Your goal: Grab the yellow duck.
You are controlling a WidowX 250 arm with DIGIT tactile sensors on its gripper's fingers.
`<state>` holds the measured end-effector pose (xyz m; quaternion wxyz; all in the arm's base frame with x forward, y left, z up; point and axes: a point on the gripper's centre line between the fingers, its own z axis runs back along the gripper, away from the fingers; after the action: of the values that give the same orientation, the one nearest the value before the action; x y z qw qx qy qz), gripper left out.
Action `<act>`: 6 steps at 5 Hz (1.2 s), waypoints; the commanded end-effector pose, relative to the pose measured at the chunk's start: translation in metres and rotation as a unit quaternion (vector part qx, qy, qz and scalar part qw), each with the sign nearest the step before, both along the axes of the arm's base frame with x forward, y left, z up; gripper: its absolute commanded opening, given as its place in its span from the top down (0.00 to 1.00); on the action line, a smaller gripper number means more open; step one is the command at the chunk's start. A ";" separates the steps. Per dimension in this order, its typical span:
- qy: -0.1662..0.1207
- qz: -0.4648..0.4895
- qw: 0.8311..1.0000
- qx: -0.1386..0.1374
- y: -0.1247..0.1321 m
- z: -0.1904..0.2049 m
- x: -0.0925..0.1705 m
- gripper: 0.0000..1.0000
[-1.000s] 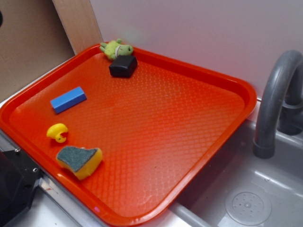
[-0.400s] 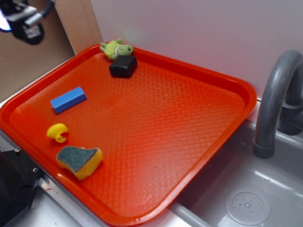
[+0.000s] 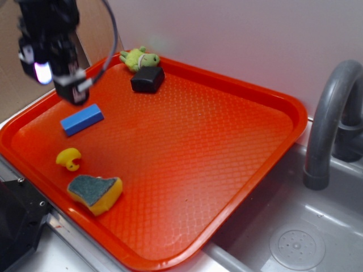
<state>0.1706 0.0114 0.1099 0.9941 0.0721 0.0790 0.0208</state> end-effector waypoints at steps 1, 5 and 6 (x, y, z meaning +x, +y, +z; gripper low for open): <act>0.055 -0.027 0.997 0.046 -0.005 -0.052 -0.027 0.00; 0.100 -0.015 0.992 0.079 0.005 -0.097 -0.030 1.00; 0.091 -0.014 0.994 0.053 0.003 -0.083 -0.025 1.00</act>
<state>0.1447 0.0074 0.0232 0.9732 0.1321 0.1877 -0.0131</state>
